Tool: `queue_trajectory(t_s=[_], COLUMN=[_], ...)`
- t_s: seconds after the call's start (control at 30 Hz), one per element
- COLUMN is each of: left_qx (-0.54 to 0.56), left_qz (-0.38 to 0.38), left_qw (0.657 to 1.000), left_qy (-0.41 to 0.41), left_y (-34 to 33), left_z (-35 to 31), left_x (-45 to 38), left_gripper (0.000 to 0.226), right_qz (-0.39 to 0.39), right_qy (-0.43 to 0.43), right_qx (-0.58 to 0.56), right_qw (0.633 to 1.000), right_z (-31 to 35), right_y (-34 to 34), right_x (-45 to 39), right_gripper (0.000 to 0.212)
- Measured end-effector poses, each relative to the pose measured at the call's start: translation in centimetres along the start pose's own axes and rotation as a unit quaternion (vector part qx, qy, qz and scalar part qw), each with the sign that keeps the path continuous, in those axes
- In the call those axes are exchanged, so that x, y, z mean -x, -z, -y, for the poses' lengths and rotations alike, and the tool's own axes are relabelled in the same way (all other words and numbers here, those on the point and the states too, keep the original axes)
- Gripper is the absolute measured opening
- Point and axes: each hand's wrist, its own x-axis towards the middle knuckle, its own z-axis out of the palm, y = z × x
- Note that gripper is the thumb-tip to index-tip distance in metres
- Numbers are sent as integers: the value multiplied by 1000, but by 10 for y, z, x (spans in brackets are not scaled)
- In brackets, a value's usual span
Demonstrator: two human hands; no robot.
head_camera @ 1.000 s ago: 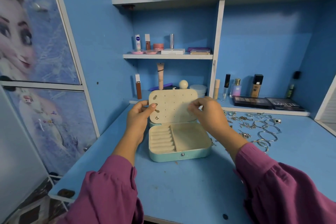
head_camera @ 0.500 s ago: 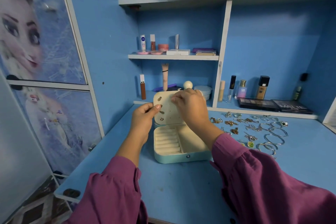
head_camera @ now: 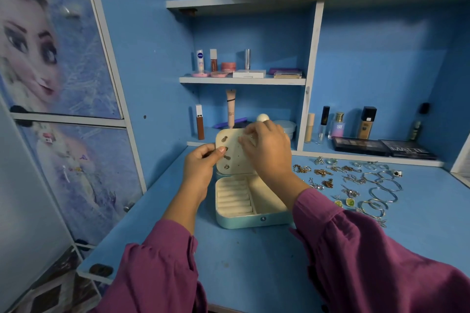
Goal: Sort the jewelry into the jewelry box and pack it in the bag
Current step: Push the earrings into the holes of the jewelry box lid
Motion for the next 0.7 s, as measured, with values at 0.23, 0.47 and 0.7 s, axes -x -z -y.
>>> queue_trajectory(t_s=[0.23,0.47,0.7], left_qx=[-33,55,99], left_qz=[-12,39,66], left_qw=[999,997,991], left_qy=[-9,29,59], left_y=[5,5,7], left_z=[-6,-15,-15], left_x=[2,10,6], left_gripper=[6,6,16], right_qz=[23,111,76], right_qy=[26,16,76], right_qx=[90,-79,-57], right_qw=[995,991,993], right_z=[2,3,-1], right_y=[13,21,17], right_x=[-7,-15,-8], right_gripper=[31,11,6])
